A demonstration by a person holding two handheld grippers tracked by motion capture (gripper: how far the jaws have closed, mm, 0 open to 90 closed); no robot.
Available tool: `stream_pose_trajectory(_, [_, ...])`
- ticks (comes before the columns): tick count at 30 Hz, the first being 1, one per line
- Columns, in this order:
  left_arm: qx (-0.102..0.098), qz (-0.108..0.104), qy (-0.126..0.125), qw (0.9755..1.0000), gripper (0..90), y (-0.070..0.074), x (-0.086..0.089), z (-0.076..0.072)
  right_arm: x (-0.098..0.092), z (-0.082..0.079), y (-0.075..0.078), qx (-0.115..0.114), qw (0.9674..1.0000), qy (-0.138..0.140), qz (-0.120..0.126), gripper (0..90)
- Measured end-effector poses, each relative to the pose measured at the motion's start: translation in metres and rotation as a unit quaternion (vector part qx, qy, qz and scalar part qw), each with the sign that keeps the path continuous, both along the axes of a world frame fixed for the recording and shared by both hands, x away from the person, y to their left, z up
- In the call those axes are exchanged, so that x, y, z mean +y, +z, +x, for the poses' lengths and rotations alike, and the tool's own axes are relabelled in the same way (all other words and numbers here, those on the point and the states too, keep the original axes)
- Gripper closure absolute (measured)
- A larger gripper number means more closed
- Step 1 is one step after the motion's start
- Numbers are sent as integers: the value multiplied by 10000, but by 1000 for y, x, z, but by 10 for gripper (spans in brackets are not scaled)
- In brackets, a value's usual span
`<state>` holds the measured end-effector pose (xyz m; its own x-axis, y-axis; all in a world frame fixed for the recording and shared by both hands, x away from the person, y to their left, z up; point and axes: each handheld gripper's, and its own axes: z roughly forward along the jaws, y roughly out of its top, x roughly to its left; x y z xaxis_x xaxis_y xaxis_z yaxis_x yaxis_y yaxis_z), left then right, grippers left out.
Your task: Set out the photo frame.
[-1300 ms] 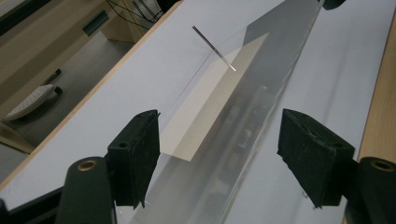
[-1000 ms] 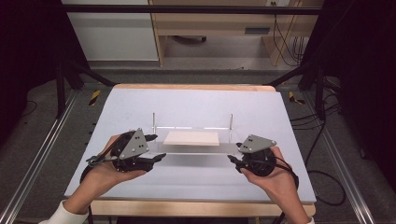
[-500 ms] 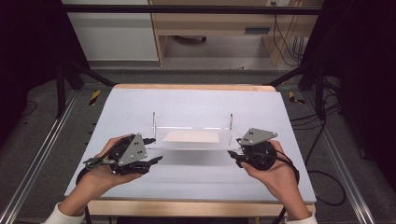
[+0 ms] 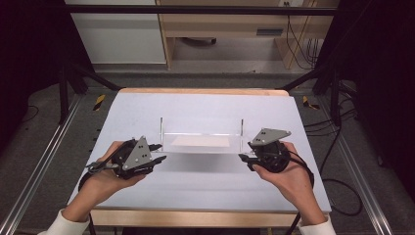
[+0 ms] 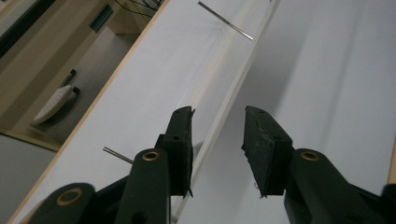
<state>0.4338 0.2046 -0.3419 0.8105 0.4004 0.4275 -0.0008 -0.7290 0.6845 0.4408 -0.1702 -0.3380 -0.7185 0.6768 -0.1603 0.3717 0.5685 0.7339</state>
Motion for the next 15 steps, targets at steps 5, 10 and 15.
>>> stream_pose_trajectory(5, [-86,112,42,9999,709,2,1,5,-1,3,3,38,10000,-3,5,513])
stream_pose_trajectory(10, [-147,231,76,9996,711,2,0,10,-2,6,4,37,9999,-4,125,513])
stream_pose_trajectory(15, [-59,291,60,9995,721,7,0,17,-3,9,7,-6,10000,60,79,520])
